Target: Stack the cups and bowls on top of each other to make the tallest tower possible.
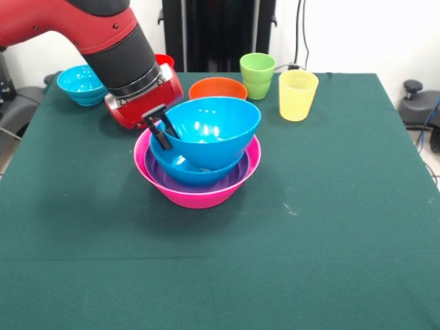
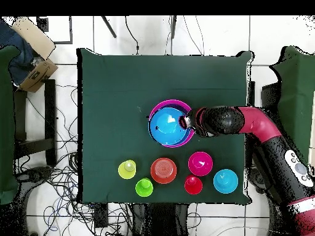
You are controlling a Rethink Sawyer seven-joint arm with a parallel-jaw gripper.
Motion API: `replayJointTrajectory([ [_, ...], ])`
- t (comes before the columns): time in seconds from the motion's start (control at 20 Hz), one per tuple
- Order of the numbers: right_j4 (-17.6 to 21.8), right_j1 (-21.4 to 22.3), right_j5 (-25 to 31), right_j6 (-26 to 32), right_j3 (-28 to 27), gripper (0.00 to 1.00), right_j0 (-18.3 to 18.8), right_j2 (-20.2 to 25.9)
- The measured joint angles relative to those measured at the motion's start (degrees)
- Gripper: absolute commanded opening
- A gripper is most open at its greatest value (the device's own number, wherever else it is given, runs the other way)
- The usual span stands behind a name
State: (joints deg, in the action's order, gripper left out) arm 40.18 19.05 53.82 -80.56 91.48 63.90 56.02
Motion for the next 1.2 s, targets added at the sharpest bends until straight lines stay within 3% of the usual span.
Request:
replayJointTrajectory([
  [0.35, -0.18, -0.01, 3.30, 2.89, -1.81, 0.00, 0.00, 0.01],
  [0.85, -0.31, -0.02, 3.40, 2.91, -3.15, 0.00, -0.02, 0.00],
  [0.9, -0.33, -0.02, 3.40, 2.91, -3.20, 1.00, -0.02, 0.01],
  [1.2, -1.05, -0.02, 3.40, 2.91, -3.20, 1.00, -0.02, 0.01],
])
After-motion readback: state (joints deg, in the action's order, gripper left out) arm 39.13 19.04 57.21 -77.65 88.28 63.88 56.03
